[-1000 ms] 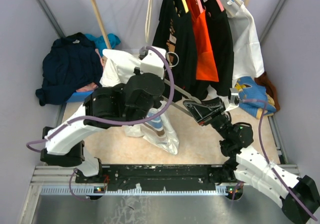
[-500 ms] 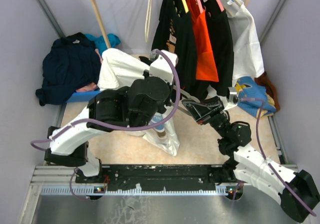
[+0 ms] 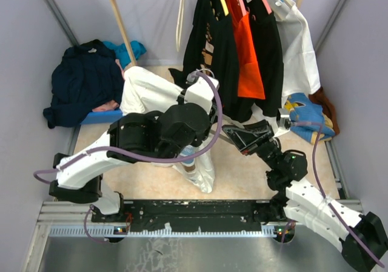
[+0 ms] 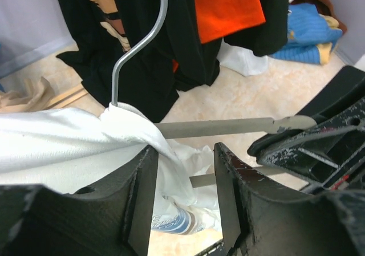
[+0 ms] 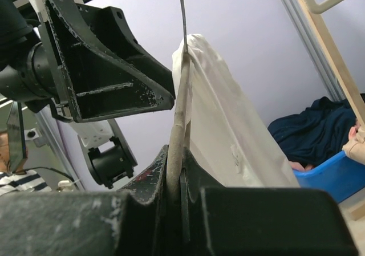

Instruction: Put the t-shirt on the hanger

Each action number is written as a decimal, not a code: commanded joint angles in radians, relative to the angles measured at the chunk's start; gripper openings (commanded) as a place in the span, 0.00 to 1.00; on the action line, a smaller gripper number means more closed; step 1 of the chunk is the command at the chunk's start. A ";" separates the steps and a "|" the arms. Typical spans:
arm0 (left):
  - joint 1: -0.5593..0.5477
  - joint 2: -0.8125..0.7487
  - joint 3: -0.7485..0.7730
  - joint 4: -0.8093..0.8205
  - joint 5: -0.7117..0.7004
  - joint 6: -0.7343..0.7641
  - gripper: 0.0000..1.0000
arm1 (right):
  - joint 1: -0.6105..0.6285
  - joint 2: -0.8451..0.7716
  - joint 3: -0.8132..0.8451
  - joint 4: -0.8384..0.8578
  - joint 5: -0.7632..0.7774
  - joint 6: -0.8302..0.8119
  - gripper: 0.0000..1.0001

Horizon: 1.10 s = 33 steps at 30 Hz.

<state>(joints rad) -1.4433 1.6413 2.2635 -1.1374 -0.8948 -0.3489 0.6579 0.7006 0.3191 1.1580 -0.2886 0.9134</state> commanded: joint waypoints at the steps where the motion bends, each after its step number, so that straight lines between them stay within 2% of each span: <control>1: -0.008 -0.087 -0.047 0.067 0.104 0.047 0.51 | -0.004 -0.053 -0.001 0.099 -0.010 0.020 0.00; 8: -0.009 -0.146 -0.039 0.097 0.220 0.110 0.55 | -0.004 -0.080 -0.010 0.073 -0.035 0.025 0.00; 14: -0.012 -0.184 -0.040 0.111 0.235 0.138 0.55 | -0.004 -0.096 -0.012 0.043 -0.045 0.016 0.00; 25: -0.012 -0.205 -0.028 0.097 0.122 0.185 0.55 | -0.004 -0.076 -0.013 0.028 -0.072 0.010 0.00; 33: -0.014 -0.157 -0.037 0.046 -0.056 0.229 0.55 | -0.004 -0.031 -0.001 0.056 -0.084 0.013 0.00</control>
<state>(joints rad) -1.4517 1.4521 2.2154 -1.0565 -0.8268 -0.1600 0.6579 0.6556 0.2947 1.1080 -0.3801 0.9268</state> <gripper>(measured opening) 0.551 0.057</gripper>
